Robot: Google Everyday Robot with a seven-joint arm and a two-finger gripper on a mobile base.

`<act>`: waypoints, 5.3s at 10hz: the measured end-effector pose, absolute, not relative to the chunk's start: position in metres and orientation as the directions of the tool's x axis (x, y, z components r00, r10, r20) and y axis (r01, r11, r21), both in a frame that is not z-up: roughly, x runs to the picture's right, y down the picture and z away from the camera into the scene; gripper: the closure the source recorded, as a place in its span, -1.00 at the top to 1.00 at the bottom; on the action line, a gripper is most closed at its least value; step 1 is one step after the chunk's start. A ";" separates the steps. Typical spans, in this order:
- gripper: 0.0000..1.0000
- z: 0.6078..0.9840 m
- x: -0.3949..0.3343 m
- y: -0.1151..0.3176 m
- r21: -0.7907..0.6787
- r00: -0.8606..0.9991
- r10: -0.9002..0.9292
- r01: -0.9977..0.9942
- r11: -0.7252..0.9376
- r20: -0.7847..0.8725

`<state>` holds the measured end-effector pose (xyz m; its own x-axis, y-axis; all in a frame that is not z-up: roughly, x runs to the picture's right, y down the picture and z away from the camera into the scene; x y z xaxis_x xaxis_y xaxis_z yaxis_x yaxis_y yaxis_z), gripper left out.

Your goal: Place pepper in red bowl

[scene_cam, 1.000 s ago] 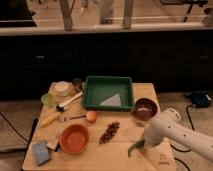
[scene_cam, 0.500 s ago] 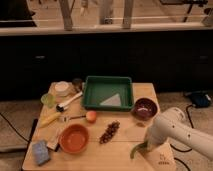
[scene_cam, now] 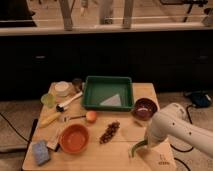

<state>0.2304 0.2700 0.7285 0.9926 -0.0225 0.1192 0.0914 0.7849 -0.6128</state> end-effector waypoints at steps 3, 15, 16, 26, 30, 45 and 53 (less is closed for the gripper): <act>-0.95 0.721 0.225 0.260 -0.605 0.993 -0.036 0.096 0.791 0.112; -0.73 0.708 0.189 0.244 -0.580 0.995 -0.055 0.092 0.809 0.080; -0.87 0.708 0.184 0.242 -0.576 0.995 -0.059 0.091 0.813 0.075; -0.90 0.701 0.157 0.241 -0.555 0.996 -0.063 0.088 0.827 0.063; -0.90 0.699 0.148 0.241 -0.548 0.996 -0.067 0.089 0.832 0.061; -0.90 0.695 0.106 0.236 -0.543 0.994 -0.082 0.106 0.833 0.069; -0.90 0.696 0.087 0.232 -0.554 0.991 -0.094 0.129 0.823 0.090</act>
